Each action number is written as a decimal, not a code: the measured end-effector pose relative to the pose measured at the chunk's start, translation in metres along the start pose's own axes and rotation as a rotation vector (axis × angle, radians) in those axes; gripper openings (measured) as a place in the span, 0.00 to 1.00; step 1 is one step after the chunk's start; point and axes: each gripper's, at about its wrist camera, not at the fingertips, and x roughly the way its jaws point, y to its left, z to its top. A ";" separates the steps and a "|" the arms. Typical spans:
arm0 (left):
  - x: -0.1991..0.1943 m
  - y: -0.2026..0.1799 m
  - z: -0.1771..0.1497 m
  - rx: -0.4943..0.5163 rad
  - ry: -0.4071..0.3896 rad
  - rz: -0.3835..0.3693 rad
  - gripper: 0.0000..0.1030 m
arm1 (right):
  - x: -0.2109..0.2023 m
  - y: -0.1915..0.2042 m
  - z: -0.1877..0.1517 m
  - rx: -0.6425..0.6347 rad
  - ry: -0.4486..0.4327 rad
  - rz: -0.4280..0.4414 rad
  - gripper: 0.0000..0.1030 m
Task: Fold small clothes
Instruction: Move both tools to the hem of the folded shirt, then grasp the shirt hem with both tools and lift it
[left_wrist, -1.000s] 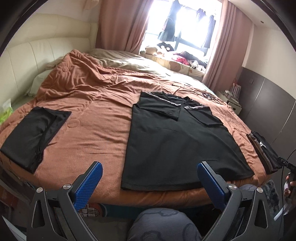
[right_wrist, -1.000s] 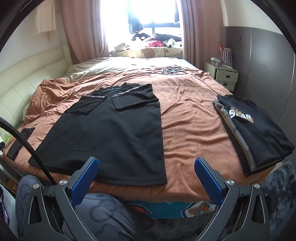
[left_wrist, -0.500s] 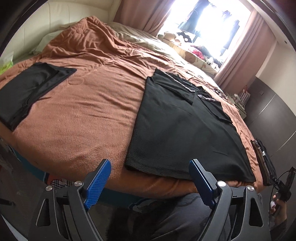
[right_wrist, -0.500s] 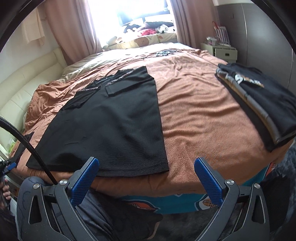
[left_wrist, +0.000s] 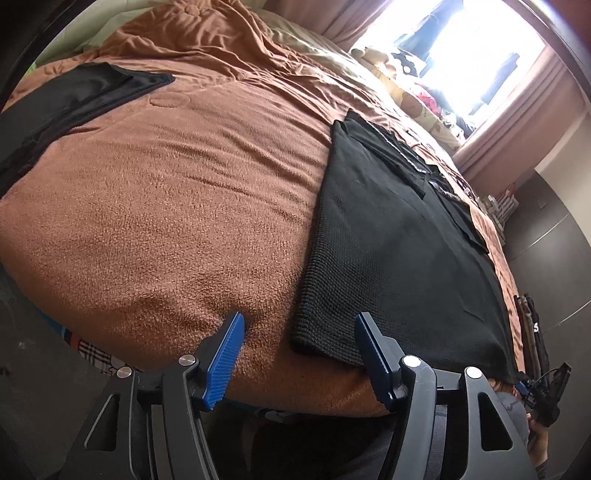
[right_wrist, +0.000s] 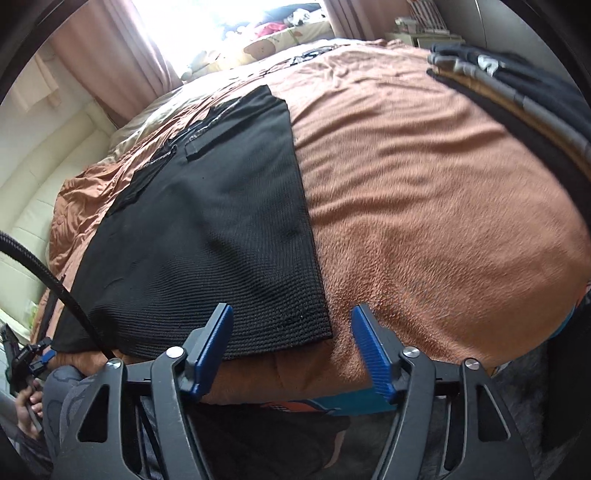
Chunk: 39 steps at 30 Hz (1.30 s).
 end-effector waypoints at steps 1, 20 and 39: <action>0.001 0.001 0.002 -0.006 0.006 -0.008 0.58 | 0.000 -0.003 0.001 0.016 -0.006 0.019 0.63; 0.014 0.003 0.007 -0.197 0.075 -0.211 0.48 | 0.014 -0.037 -0.005 0.245 -0.014 0.286 0.60; 0.025 -0.007 0.011 -0.196 0.063 -0.141 0.36 | 0.024 -0.050 -0.025 0.379 -0.011 0.401 0.60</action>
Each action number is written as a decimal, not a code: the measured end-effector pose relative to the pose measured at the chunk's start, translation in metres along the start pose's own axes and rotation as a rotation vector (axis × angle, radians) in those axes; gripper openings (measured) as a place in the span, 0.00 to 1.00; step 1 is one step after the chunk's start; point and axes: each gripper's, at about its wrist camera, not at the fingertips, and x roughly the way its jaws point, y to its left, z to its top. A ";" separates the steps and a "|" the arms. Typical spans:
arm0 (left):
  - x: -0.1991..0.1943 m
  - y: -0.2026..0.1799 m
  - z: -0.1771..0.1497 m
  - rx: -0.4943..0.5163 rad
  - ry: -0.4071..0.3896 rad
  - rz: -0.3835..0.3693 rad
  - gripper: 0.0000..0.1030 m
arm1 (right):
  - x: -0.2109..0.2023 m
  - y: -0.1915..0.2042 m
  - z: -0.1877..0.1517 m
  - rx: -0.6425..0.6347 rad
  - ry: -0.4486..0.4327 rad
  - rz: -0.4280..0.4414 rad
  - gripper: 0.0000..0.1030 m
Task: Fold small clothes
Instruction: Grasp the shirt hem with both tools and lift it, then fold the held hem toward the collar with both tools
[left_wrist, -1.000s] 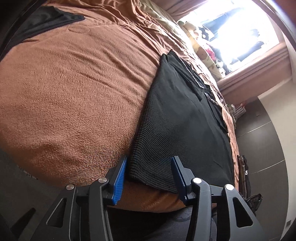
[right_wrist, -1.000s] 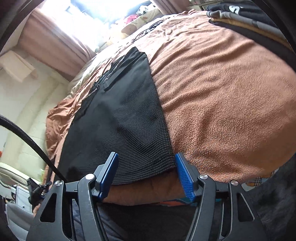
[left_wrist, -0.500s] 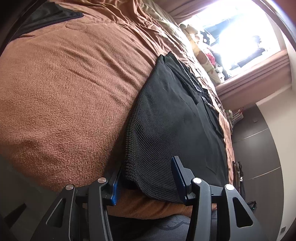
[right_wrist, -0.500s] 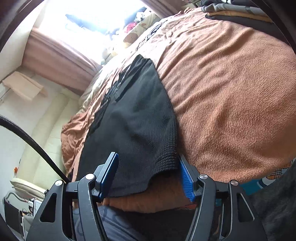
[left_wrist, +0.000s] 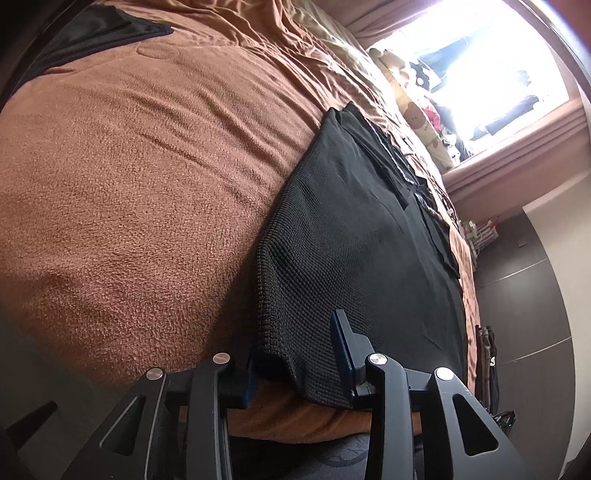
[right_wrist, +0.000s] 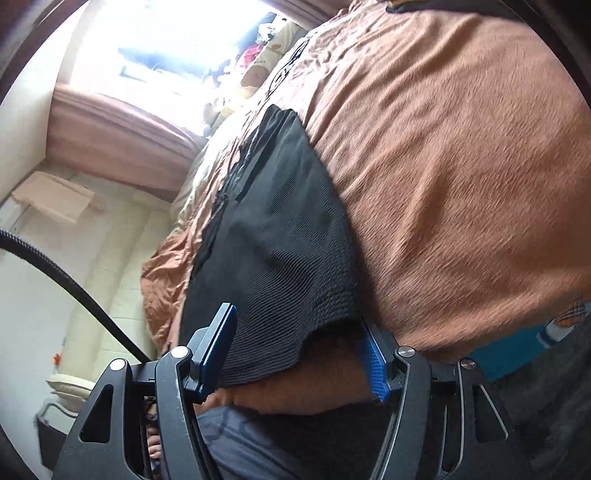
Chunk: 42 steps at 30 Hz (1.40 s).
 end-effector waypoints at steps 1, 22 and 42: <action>0.000 0.000 0.000 -0.004 0.000 0.001 0.36 | 0.003 0.001 0.001 0.001 0.001 -0.001 0.60; -0.046 -0.015 0.027 -0.053 -0.137 -0.060 0.03 | -0.044 0.033 0.021 -0.031 -0.183 -0.034 0.00; -0.176 -0.048 -0.001 -0.002 -0.299 -0.344 0.03 | -0.167 0.067 -0.023 -0.099 -0.283 0.173 0.00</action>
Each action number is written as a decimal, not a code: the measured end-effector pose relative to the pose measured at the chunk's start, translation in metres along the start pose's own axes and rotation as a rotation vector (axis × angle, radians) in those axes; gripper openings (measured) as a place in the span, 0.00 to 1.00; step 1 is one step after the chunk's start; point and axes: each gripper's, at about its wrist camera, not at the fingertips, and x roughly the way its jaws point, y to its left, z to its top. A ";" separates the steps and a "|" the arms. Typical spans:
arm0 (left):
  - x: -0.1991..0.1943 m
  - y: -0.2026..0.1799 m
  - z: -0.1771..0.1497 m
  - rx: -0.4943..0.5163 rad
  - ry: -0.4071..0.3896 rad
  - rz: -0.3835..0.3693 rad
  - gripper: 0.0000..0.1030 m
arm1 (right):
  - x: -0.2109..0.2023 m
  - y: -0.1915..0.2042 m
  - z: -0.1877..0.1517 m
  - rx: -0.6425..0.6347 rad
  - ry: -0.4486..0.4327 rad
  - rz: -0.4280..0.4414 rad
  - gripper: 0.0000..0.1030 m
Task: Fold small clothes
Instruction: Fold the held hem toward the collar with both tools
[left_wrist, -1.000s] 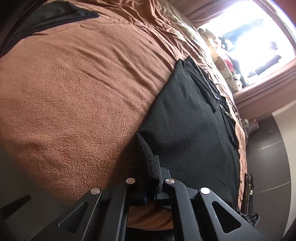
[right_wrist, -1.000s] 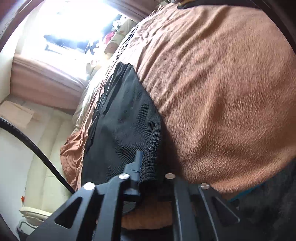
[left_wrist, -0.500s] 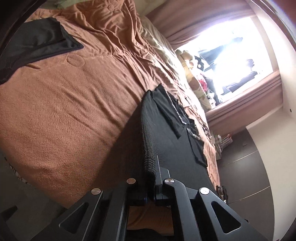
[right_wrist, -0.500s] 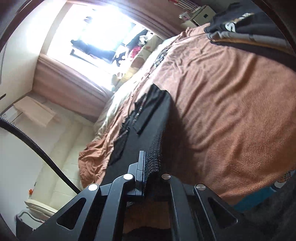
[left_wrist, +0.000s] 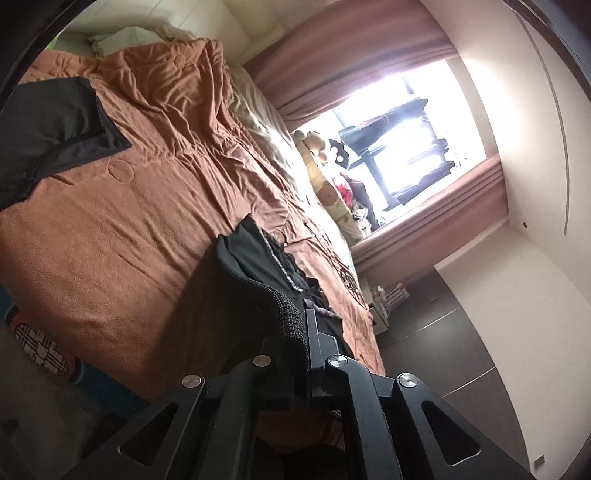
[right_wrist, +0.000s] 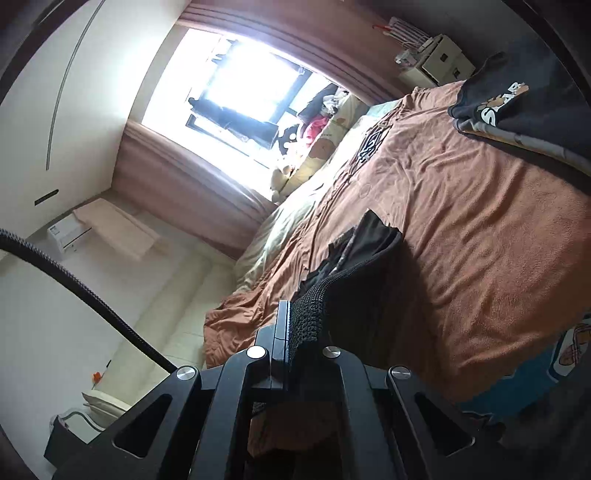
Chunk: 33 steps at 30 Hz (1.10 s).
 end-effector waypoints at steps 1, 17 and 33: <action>-0.008 -0.002 -0.003 0.003 -0.004 -0.006 0.03 | -0.007 0.000 -0.002 -0.004 -0.002 0.005 0.00; -0.107 -0.026 -0.054 0.069 -0.037 -0.093 0.03 | -0.093 0.001 -0.036 -0.036 -0.005 0.025 0.00; -0.069 -0.041 -0.010 0.102 -0.051 -0.098 0.03 | -0.027 0.003 0.004 -0.075 -0.019 0.002 0.00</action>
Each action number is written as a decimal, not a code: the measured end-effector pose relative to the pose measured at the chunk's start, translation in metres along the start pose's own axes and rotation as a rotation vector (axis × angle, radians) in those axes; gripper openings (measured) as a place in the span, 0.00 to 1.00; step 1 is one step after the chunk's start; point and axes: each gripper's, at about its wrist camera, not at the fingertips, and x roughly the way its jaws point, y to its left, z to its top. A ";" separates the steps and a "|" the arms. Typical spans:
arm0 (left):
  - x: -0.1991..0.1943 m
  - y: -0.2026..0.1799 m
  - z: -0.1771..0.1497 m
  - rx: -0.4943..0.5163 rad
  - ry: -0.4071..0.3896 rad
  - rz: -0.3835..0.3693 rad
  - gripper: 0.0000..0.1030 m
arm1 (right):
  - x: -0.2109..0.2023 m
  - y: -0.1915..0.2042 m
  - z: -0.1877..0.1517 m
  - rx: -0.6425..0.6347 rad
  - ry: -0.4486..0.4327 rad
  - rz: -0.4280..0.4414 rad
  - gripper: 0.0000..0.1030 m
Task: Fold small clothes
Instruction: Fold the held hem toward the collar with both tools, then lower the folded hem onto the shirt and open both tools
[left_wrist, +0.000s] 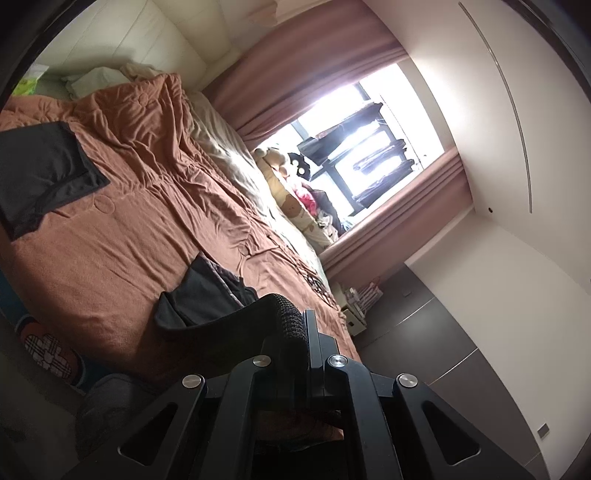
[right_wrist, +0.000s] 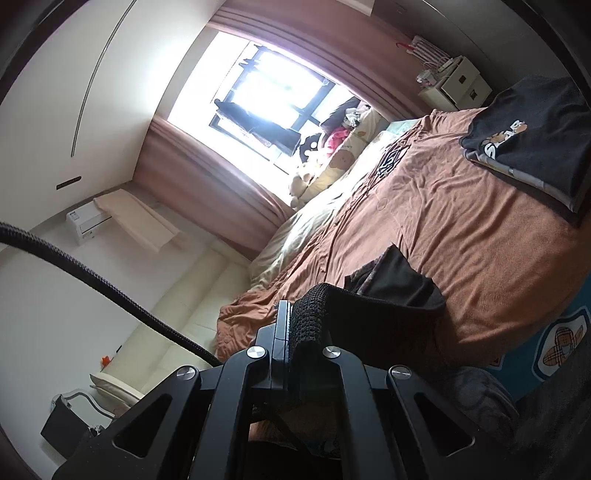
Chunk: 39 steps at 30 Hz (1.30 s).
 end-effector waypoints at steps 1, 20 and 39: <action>0.008 0.002 0.004 -0.004 0.002 0.002 0.03 | 0.008 -0.001 0.003 -0.002 0.001 -0.004 0.00; 0.183 0.066 0.068 -0.028 0.094 0.195 0.03 | 0.212 -0.036 0.077 0.021 0.084 -0.189 0.00; 0.318 0.140 0.092 -0.155 0.204 0.424 0.03 | 0.349 -0.045 0.115 0.092 0.194 -0.412 0.00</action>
